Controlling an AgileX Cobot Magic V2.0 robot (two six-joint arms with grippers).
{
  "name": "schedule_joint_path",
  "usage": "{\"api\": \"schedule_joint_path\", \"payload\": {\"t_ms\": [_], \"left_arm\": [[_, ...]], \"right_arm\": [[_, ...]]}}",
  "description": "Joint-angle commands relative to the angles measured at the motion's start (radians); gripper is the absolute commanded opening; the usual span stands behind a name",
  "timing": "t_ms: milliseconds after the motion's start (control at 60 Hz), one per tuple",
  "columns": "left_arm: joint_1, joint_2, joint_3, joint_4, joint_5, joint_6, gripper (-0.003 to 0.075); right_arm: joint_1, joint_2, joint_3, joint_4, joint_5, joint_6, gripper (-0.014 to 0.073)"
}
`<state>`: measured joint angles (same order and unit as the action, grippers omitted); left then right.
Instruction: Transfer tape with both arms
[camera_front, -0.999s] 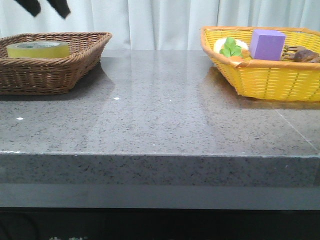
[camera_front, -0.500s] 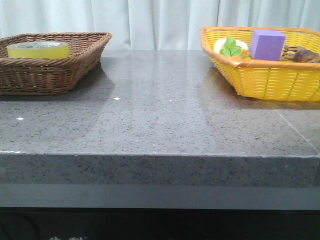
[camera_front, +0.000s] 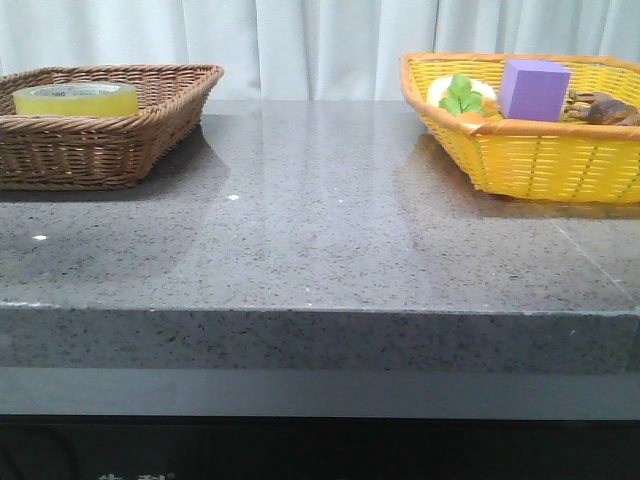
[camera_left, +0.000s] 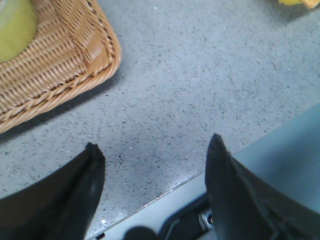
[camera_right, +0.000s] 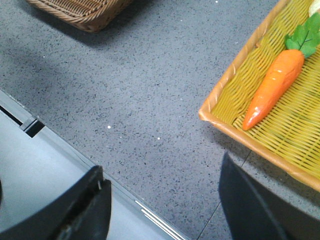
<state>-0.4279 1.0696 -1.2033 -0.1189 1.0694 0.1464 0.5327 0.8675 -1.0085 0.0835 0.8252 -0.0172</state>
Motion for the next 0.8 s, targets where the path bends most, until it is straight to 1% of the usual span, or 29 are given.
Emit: {"api": "schedule_joint_path", "payload": {"t_ms": [0, 133, 266, 366, 533, 699, 733, 783], "left_arm": [[-0.007, -0.105, 0.067, 0.015, -0.161, -0.008, 0.0440], [-0.007, -0.226, 0.192, 0.036, -0.324, -0.008, 0.0440], [-0.007, -0.334, 0.286, 0.032, -0.414, -0.008, 0.0440], [-0.007, -0.378, 0.324, 0.018, -0.434, -0.008, 0.0440], [-0.007, -0.391, 0.329, 0.013, -0.436, -0.008, 0.0440], [-0.007, -0.391, 0.329, 0.013, -0.450, -0.008, 0.0440], [-0.007, -0.391, 0.329, 0.013, -0.452, -0.008, 0.0436], [-0.007, -0.391, 0.329, 0.013, -0.454, -0.008, 0.0408]], "right_arm": [[-0.006, -0.003, -0.024, 0.007, -0.055, 0.004, 0.0488], [-0.006, -0.021, -0.024, -0.012, -0.064, 0.033, 0.0488], [-0.006, -0.072, -0.021, -0.011, -0.064, 0.044, 0.0488], [-0.006, -0.115, -0.001, -0.015, -0.087, 0.056, 0.0488], [-0.006, -0.175, 0.065, -0.030, -0.173, 0.055, 0.0488], [-0.006, -0.185, 0.077, -0.043, -0.181, 0.055, 0.0488], [-0.006, -0.185, 0.077, -0.046, -0.181, 0.055, 0.0487], [-0.006, -0.185, 0.077, -0.051, -0.181, 0.055, 0.0474]]}}
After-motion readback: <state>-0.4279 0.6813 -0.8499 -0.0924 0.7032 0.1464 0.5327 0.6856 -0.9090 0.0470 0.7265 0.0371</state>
